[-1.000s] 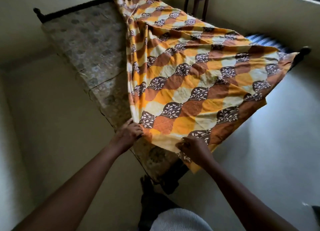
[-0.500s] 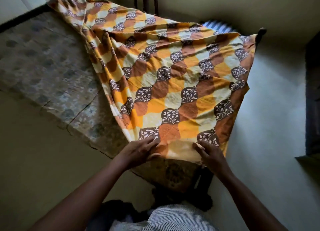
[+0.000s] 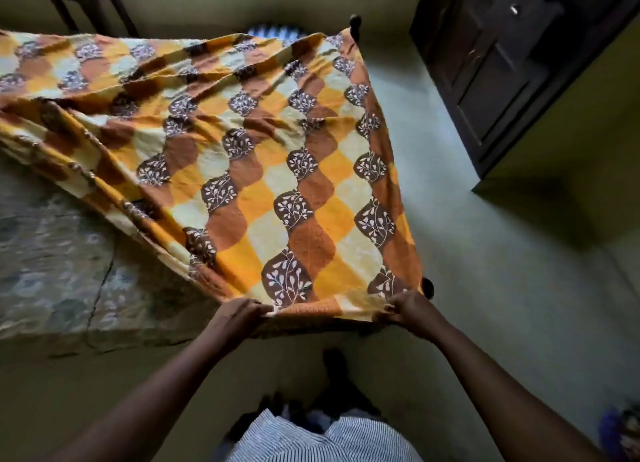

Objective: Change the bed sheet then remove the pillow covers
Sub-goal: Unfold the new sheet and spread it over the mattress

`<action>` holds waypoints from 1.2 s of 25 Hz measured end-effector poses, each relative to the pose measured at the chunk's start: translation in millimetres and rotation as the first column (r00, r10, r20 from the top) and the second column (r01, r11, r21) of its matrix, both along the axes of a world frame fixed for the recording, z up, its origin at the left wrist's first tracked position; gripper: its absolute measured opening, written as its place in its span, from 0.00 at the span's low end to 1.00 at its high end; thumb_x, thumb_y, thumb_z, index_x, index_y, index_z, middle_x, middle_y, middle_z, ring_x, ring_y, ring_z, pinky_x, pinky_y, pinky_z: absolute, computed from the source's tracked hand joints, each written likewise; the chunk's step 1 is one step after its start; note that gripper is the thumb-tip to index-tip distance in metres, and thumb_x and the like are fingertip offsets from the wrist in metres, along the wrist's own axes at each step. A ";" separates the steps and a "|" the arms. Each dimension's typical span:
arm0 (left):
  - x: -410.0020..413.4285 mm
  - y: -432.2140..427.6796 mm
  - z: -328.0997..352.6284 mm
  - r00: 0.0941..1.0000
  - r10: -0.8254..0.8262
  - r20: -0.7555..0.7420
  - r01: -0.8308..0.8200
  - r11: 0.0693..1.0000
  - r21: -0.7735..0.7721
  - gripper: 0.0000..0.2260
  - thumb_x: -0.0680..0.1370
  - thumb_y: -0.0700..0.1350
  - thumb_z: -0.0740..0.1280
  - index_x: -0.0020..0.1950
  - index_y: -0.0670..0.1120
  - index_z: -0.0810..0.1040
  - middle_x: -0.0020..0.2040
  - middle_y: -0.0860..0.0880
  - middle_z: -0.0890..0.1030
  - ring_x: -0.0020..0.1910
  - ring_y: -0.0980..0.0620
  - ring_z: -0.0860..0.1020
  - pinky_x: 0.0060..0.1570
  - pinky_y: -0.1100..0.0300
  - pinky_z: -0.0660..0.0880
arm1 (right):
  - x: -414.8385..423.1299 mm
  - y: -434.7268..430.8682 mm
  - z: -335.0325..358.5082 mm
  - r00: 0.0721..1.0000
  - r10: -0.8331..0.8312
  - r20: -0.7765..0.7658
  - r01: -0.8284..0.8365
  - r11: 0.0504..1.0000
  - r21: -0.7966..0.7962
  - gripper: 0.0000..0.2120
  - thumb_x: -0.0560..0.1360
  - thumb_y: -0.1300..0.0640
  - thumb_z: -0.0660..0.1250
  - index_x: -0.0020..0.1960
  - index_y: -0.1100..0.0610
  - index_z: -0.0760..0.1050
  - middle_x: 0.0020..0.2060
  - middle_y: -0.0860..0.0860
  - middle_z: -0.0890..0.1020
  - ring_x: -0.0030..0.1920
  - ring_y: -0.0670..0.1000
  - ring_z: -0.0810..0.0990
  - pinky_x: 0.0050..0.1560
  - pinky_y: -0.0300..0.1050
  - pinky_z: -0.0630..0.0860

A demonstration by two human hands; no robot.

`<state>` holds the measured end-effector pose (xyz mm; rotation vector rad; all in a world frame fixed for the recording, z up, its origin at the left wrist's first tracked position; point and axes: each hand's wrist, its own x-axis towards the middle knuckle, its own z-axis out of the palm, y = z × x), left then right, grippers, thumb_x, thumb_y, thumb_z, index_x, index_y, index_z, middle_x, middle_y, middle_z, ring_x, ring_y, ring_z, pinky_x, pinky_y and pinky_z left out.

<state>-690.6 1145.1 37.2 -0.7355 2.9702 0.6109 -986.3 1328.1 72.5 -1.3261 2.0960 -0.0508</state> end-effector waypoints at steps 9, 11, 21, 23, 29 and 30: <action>47.6 106.6 -18.0 0.977 0.212 0.017 -0.212 0.970 0.121 0.10 0.70 0.50 0.62 0.36 0.49 0.81 0.30 0.54 0.81 0.28 0.57 0.80 0.26 0.67 0.69 | 53.4 68.5 -16.0 0.997 -0.077 -0.031 0.082 0.981 0.178 0.15 0.74 0.46 0.67 0.33 0.52 0.71 0.30 0.48 0.72 0.43 0.49 0.74 0.36 0.38 0.57; 42.4 127.6 -12.1 0.951 0.308 0.022 -0.308 0.940 0.145 0.08 0.75 0.47 0.64 0.37 0.50 0.79 0.29 0.56 0.79 0.28 0.62 0.77 0.29 0.70 0.71 | 49.8 83.9 -20.6 0.995 -0.082 -0.061 0.091 0.981 0.171 0.13 0.74 0.45 0.67 0.46 0.55 0.80 0.41 0.53 0.80 0.49 0.52 0.78 0.39 0.39 0.61; 23.1 140.9 -31.8 0.942 -0.031 0.335 -0.053 0.969 0.240 0.17 0.80 0.47 0.59 0.68 0.49 0.71 0.67 0.47 0.74 0.61 0.50 0.74 0.57 0.59 0.70 | 93.4 111.4 -58.6 0.986 -0.169 -0.012 0.169 0.970 0.178 0.18 0.75 0.53 0.66 0.65 0.51 0.72 0.63 0.50 0.73 0.64 0.52 0.71 0.62 0.44 0.69; 27.4 128.7 -24.7 0.955 0.014 0.296 -0.091 0.964 0.249 0.19 0.80 0.48 0.57 0.72 0.51 0.65 0.70 0.50 0.69 0.68 0.51 0.68 0.63 0.60 0.65 | 117.4 92.7 -59.4 0.981 -0.191 0.047 0.184 0.976 0.120 0.17 0.77 0.54 0.64 0.65 0.53 0.72 0.61 0.51 0.74 0.63 0.51 0.71 0.62 0.41 0.67; 112.8 42.0 -11.8 0.959 0.174 0.223 -0.214 0.962 0.172 0.19 0.80 0.49 0.58 0.71 0.53 0.65 0.70 0.51 0.68 0.68 0.52 0.67 0.66 0.58 0.66 | 222.7 -26.7 -53.5 0.969 -0.137 0.204 0.155 0.985 -0.078 0.12 0.76 0.52 0.65 0.60 0.49 0.76 0.56 0.47 0.76 0.55 0.46 0.75 0.59 0.42 0.73; 140.7 20.4 -9.4 0.954 0.190 0.232 -0.230 0.960 0.161 0.19 0.80 0.49 0.58 0.71 0.53 0.65 0.70 0.51 0.68 0.68 0.52 0.67 0.65 0.59 0.66 | 247.2 -53.3 -49.1 0.969 -0.117 0.218 0.144 0.983 -0.111 0.12 0.76 0.52 0.65 0.59 0.48 0.77 0.57 0.47 0.76 0.56 0.46 0.75 0.58 0.41 0.73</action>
